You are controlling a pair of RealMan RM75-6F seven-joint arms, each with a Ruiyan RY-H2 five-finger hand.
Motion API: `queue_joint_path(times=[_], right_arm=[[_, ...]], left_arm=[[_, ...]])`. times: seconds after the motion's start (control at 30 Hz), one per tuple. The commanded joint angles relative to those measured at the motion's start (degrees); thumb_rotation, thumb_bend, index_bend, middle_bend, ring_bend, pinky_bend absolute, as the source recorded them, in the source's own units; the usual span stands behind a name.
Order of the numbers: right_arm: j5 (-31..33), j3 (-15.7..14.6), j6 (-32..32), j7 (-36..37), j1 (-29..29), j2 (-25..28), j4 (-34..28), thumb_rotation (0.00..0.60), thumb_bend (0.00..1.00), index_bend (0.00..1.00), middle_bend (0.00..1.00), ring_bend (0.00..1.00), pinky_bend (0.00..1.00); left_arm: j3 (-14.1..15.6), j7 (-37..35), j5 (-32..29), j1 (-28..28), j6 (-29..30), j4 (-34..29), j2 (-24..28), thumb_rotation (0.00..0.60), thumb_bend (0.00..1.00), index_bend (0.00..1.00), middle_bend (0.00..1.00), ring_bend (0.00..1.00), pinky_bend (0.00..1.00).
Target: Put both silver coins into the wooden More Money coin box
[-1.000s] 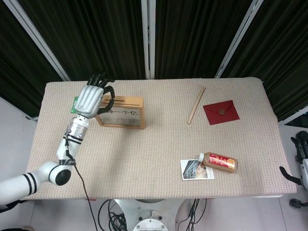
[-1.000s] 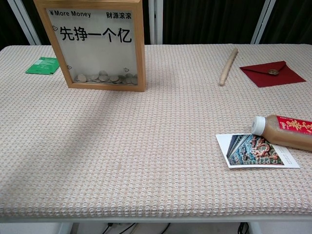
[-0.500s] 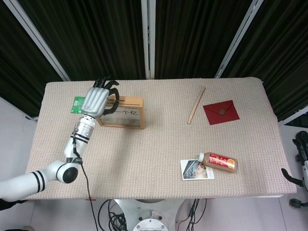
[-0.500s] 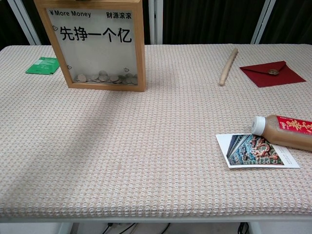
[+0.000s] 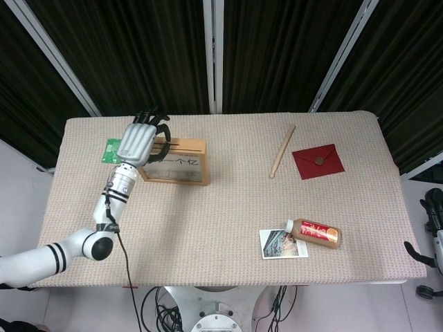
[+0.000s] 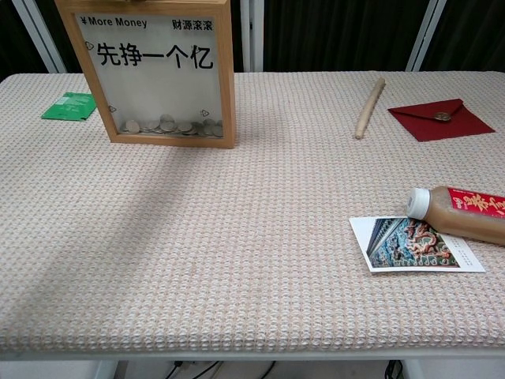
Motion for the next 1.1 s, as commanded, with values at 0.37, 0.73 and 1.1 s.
queue_joint_path(times=[0.37,0.73,1.1], right_arm=[[-0.1,0.0,-0.2,-0.2,0.1,-0.1,-0.1,0.6,0.19,0.0,0.0,0.0,0.0],[-0.1,0.0,-0.1,-0.4,0.1,-0.2,-0.1,0.6,0.19,0.0,0.0,0.0,0.0],[-0.1,0.0,-0.3,-0.5,0.2,0.0,-0.3,0.6,0.19,0.0,0.0,0.0,0.0]], left_arm=[[0.1,0.0,-1.0,0.2,0.0,-1.5,0.9,0.6,0.44,0.61,0.23,0.02,0.05],[0.3,-0.2,-2.4,0.3,-0.5,-2.4,1.5,0.6,0.44,0.61,0.23,0.02,0.05],[1.3,-1.2,-0.5,0.6,-0.9,-2.8,2.3,0.6,0.42,0.11,0.19,0.02,0.04]])
